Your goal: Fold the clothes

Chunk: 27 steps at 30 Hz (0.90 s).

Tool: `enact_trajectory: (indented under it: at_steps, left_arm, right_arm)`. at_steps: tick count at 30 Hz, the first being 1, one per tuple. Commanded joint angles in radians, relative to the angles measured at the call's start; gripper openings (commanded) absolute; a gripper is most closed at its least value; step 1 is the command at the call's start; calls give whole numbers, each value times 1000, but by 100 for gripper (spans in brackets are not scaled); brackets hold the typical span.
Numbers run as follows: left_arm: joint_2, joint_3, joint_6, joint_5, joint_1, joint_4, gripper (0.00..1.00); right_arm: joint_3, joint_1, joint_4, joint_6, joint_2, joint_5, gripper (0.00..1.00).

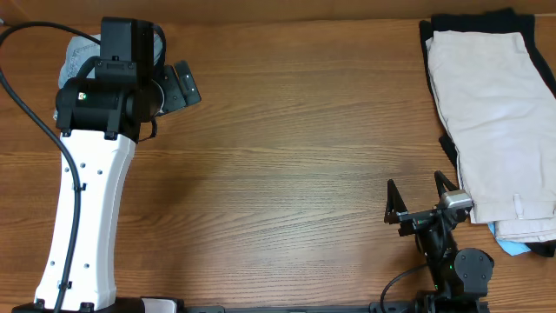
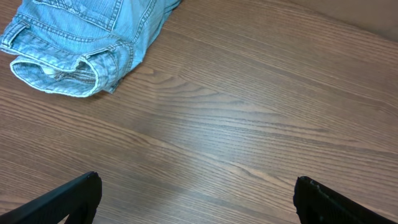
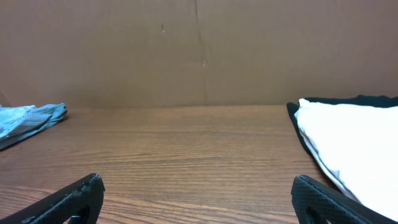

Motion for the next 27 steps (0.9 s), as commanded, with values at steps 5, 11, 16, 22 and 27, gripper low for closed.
enact_trajectory:
  at_steps: [5,11,16,22,27]
  left_arm:
    - [-3,7,22,-12,-1,0,100]
    - [-3,7,22,-12,-1,0,100]
    - [-3,7,22,-12,-1,0,100]
    - [-5,6,22,-13,-1,0,100]
    - [-69,5,22,-10,-6,-2,100]
  right_arm:
    - [-11,0,6,4,-11,6,100]
    - [-11,0,6,4,-11,6,100]
    - [-11,0,6,4,-11,6,100]
    - [-11,0,6,4,-11,6,100]
    - [-11,0,6,4,-11,6,100]
